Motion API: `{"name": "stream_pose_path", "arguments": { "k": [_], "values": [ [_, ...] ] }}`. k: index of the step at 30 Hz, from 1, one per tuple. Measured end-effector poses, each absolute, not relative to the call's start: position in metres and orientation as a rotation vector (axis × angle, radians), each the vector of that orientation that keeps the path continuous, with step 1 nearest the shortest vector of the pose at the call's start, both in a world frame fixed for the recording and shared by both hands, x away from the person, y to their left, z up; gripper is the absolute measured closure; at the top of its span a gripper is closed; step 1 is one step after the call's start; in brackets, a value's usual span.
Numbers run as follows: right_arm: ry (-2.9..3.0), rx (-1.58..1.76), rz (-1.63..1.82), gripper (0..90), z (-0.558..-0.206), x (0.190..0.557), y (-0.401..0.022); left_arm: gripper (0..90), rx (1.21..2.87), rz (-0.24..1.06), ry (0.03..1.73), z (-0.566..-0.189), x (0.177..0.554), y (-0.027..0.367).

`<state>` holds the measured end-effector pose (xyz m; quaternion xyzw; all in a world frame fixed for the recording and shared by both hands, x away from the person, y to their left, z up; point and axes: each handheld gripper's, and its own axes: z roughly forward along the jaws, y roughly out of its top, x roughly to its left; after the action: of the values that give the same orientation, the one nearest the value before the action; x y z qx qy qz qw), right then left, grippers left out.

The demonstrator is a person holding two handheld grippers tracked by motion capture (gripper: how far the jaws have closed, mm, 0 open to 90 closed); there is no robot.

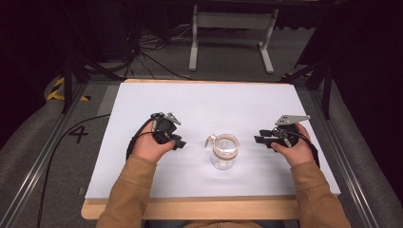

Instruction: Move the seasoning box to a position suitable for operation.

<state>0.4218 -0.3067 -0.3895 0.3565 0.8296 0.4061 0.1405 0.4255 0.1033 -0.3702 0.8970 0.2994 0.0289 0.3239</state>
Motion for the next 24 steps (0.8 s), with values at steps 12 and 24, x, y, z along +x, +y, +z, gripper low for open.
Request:
{"name": "stream_pose_path", "arguments": {
  "k": [12,24],
  "values": [
    [2.482,0.936,1.179,82.9,-0.387,0.409,-0.300,86.6,2.381,0.024,0.660,-0.373,0.424,0.082],
    [2.483,0.956,1.253,84.2,-0.388,0.399,-0.303,90.0,2.399,-0.025,0.688,-0.375,0.425,0.059]
  ]
}}
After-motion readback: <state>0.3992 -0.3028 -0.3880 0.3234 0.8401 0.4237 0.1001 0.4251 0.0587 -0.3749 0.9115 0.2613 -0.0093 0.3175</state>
